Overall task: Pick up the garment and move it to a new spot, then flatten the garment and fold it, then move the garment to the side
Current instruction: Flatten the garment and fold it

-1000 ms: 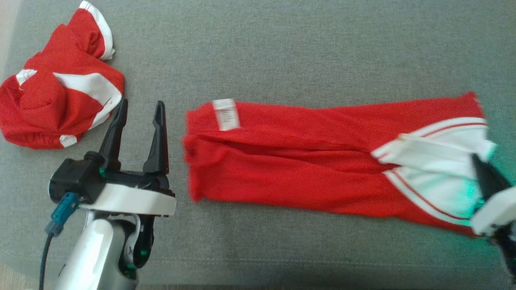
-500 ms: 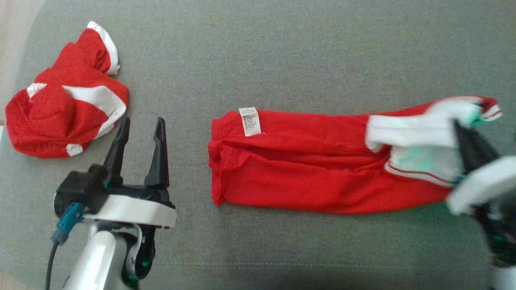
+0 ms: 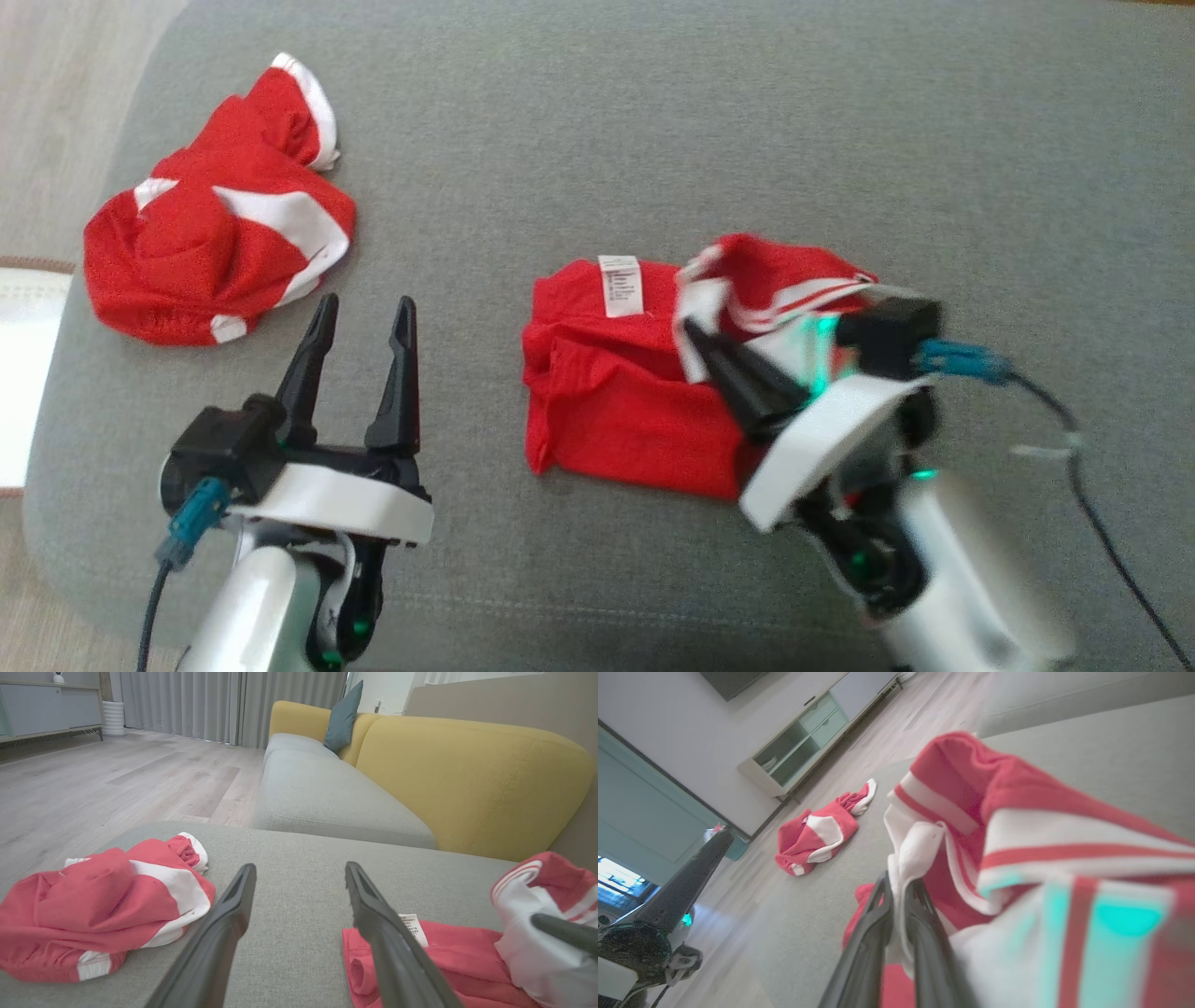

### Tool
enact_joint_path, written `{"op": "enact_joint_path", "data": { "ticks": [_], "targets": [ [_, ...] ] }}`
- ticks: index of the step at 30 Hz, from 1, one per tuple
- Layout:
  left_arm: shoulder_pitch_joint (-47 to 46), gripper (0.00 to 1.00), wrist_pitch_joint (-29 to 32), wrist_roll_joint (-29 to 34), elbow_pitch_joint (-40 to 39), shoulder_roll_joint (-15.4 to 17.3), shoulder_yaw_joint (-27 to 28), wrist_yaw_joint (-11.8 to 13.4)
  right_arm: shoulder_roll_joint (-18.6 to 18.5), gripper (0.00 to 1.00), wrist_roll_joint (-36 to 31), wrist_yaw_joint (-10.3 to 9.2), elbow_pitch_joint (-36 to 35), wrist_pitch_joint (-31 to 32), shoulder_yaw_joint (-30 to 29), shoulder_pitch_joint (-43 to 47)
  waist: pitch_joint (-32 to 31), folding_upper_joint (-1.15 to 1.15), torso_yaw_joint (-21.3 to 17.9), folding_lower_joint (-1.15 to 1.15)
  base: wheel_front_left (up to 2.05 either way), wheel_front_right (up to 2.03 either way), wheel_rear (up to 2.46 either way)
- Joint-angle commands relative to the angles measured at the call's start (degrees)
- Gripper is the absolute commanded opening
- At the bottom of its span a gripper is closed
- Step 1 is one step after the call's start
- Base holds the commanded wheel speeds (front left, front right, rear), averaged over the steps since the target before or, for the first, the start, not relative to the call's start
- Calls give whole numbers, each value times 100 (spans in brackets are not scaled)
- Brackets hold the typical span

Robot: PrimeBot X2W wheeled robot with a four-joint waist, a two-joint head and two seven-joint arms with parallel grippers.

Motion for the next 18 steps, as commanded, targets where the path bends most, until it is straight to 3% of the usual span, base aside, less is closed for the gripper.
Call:
{"op": "enact_joint_path", "data": {
  "ticks": [1,11,12,13,18],
  "targets": [
    [-130,100,-61,34,-142,40,183,-23,77,0,184,-4,-23,-213,327,-350,17,0,64,0,0,0,0],
    [-227,100,-62,15,-51,-12,98,-58,79,0,964,-4,1705,-1437,1392,-1154,148,0,237,0,0,0,0],
    [-229,100,-62,14,-48,-12,101,-57,79,23,1005,-4,1806,-1546,1446,-1226,157,0,231,0,0,0,0],
    [-232,100,-62,14,-45,-12,102,-54,79,100,1039,-4,1887,-1665,1504,-1299,165,0,226,0,0,0,0],
    [-255,100,-64,17,-29,1,121,-43,79,100,1056,-4,1845,-2239,1972,-1661,197,0,175,0,0,0,0]
  ]
}}
